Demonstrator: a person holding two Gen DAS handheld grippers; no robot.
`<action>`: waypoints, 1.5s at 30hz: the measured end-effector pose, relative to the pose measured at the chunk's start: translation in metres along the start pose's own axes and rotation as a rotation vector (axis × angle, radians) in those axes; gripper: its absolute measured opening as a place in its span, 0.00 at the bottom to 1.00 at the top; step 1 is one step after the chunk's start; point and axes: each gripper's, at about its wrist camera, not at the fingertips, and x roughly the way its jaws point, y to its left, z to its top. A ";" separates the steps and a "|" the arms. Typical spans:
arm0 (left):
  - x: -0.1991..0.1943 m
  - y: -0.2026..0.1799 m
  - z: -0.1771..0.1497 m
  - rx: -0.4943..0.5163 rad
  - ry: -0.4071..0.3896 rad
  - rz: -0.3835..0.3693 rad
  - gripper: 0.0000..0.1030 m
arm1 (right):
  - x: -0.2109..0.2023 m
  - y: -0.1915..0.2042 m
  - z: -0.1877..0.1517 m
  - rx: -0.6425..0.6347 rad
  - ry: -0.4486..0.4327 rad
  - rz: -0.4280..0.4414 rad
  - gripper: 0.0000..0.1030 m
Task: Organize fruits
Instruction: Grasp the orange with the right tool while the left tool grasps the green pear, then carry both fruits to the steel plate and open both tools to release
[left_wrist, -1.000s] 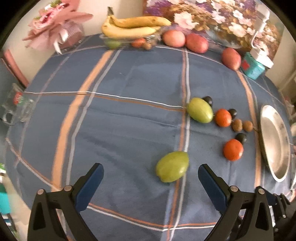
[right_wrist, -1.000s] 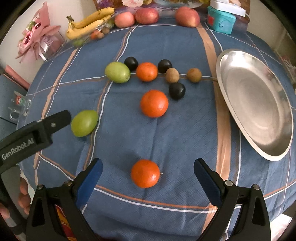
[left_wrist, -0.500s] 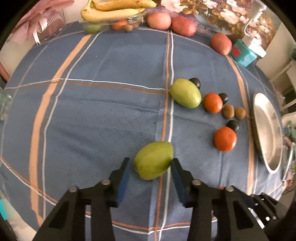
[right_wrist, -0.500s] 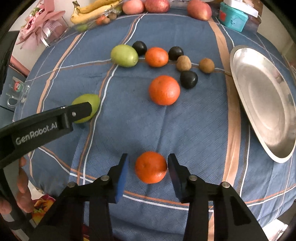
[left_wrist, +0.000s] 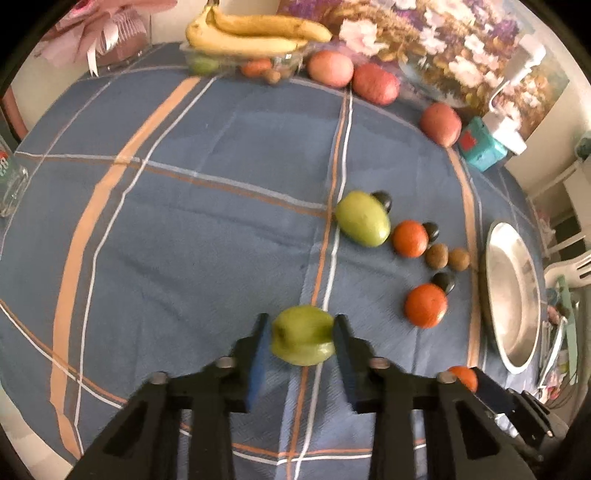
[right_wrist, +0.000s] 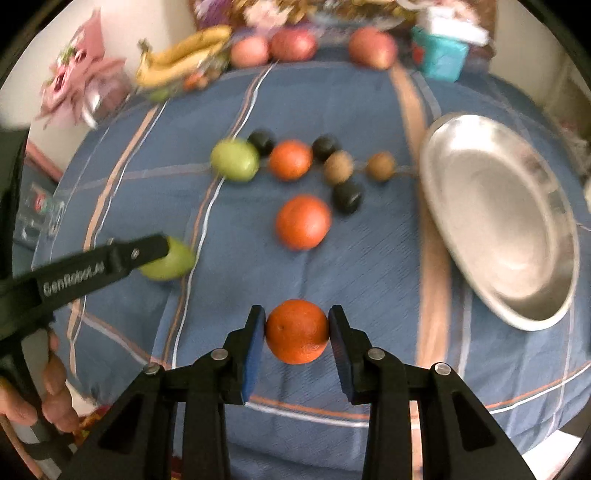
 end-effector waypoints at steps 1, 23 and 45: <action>-0.002 -0.004 0.002 0.003 -0.016 0.002 0.09 | -0.004 -0.005 0.003 0.025 -0.017 0.007 0.36; 0.020 0.021 0.006 -0.153 0.066 -0.040 0.54 | -0.017 -0.031 0.039 0.153 -0.059 -0.025 0.36; 0.036 -0.001 0.035 -0.099 -0.008 0.048 0.51 | -0.001 -0.029 0.076 0.154 -0.080 -0.002 0.36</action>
